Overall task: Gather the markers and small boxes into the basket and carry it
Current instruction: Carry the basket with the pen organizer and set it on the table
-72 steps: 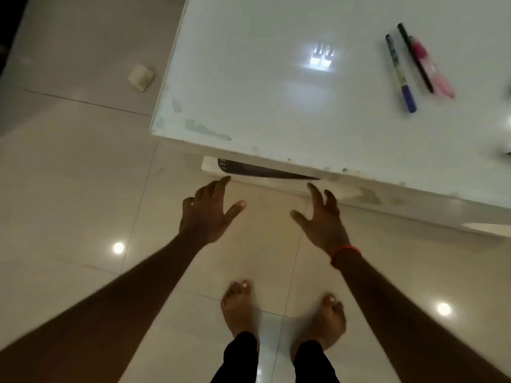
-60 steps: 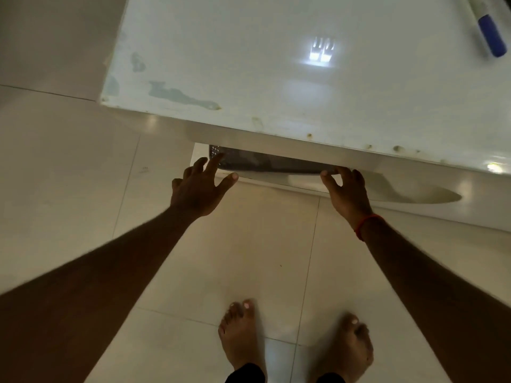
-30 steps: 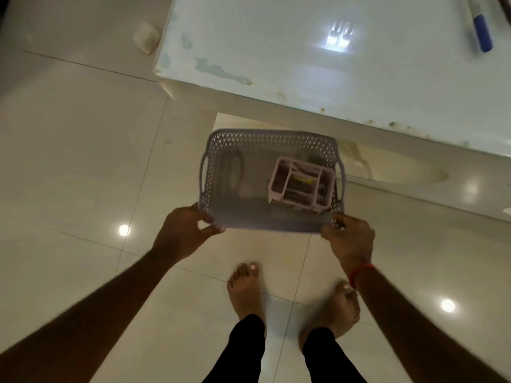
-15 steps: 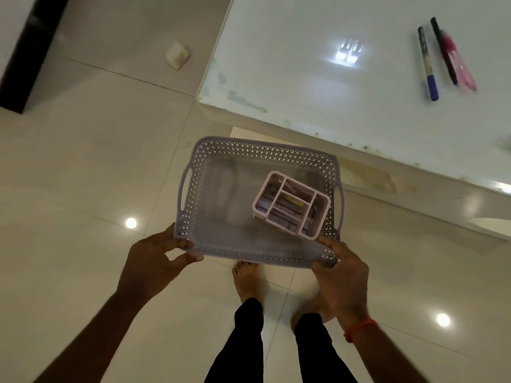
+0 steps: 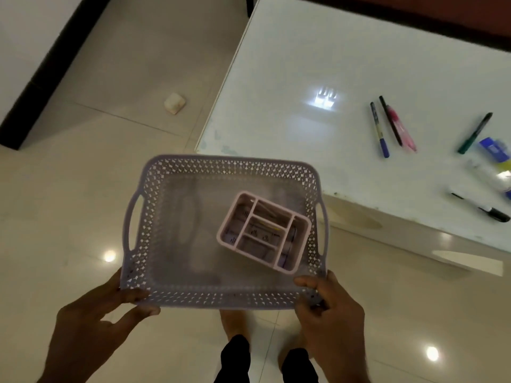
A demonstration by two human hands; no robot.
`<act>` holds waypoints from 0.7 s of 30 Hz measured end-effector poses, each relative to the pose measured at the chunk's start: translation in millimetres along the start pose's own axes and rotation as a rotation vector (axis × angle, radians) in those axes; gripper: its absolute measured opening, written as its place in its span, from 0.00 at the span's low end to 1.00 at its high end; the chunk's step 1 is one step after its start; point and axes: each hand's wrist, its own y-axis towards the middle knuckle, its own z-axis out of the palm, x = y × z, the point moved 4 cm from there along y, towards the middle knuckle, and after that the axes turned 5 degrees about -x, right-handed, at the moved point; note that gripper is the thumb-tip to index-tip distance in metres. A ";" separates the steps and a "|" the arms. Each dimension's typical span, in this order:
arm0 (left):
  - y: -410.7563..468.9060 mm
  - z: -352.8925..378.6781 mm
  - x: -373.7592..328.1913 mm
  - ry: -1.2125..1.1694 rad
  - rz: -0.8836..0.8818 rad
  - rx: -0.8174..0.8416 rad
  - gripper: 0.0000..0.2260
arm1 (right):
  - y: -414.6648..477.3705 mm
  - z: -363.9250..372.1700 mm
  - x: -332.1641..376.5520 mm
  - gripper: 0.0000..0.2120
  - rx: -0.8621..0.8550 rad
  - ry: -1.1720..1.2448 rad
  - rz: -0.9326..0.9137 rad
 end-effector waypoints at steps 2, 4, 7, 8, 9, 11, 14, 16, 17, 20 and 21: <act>19.2 -1.4 -7.8 -0.012 0.055 -0.045 0.16 | 19.4 -6.0 10.5 0.20 -0.016 0.018 0.003; 45.7 0.7 -19.3 -0.002 0.100 -0.081 0.17 | 43.8 -12.9 21.8 0.21 -0.059 0.008 -0.025; 91.3 9.3 -39.2 0.029 0.157 -0.128 0.20 | 84.5 -21.4 35.5 0.21 -0.127 -0.027 -0.107; 107.6 14.4 -44.1 0.036 0.154 -0.131 0.21 | 98.0 -22.3 36.4 0.19 -0.146 -0.041 -0.121; 122.8 20.1 -49.0 0.051 0.159 -0.125 0.21 | 111.0 -23.3 36.2 0.16 -0.163 -0.049 -0.124; 152.4 33.0 -58.9 0.084 0.188 -0.091 0.22 | 136.6 -23.2 33.6 0.12 -0.193 -0.059 -0.094; 190.8 49.3 -66.4 0.060 0.213 -0.058 0.22 | 168.1 -21.2 27.7 0.10 -0.212 -0.063 -0.040; 210.8 59.8 -64.0 0.042 0.195 -0.058 0.20 | 182.0 -19.1 21.1 0.09 -0.206 -0.082 -0.028; 218.6 65.5 -62.2 0.030 0.180 -0.051 0.18 | 186.7 -17.3 17.6 0.09 -0.203 -0.103 -0.037; 236.7 83.2 -60.9 -0.003 0.121 0.001 0.12 | 193.9 -11.2 7.9 0.07 -0.193 -0.132 -0.051; 240.7 87.5 -61.6 -0.006 0.110 0.015 0.10 | 194.5 -9.7 5.6 0.07 -0.188 -0.129 -0.043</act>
